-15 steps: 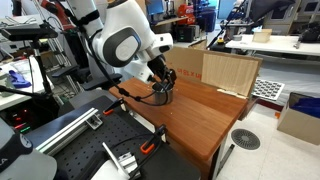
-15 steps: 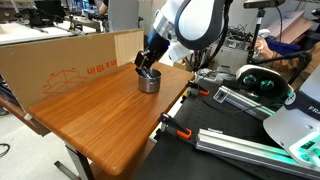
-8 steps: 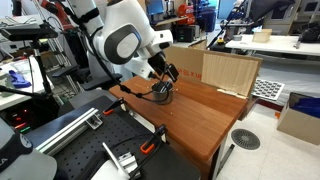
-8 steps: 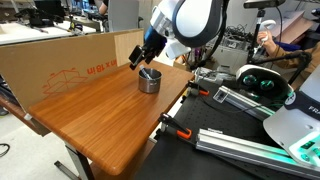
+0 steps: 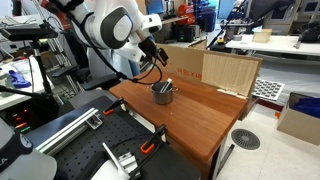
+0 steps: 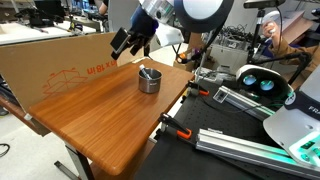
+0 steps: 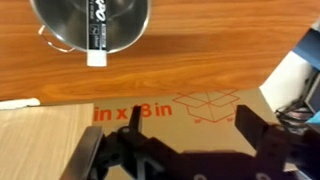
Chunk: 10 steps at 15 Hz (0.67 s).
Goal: Pick the marker and put it in the pot
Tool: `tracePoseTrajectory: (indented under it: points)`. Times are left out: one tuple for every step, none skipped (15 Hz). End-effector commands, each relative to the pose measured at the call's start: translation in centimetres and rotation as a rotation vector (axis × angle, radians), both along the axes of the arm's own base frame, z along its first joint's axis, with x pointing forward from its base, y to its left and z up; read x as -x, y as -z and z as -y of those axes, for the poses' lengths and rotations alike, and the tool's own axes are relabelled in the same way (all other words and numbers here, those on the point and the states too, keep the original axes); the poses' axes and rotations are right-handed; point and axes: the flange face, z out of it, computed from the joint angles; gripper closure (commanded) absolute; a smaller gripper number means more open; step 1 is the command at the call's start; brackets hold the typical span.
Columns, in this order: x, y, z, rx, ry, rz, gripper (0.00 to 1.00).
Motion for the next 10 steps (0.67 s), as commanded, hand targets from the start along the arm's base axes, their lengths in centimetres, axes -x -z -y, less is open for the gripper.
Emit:
tracePoseTrajectory:
  points:
    - [0.13,-0.15,-0.14,-0.003,-0.001,-0.004,0.00]
    - [0.22,-0.14,0.16,-0.002,0.004,-0.008,0.00]
    - [0.26,-0.08,0.46,-0.001,0.008,-0.011,0.00]
    - [0.25,-0.07,0.57,0.000,0.010,-0.011,0.00]
    - [0.26,-0.07,0.54,-0.001,0.010,-0.011,0.00]
    - [0.27,-0.08,0.47,-0.001,0.008,-0.011,0.00]
    - [0.27,-0.08,0.44,-0.001,0.008,-0.011,0.00]
    - [0.27,-0.08,0.44,-0.001,0.008,-0.011,0.00]
    - [0.27,-0.08,0.44,-0.001,0.008,-0.011,0.00]
    - [0.27,-0.08,0.44,-0.001,0.008,-0.011,0.00]
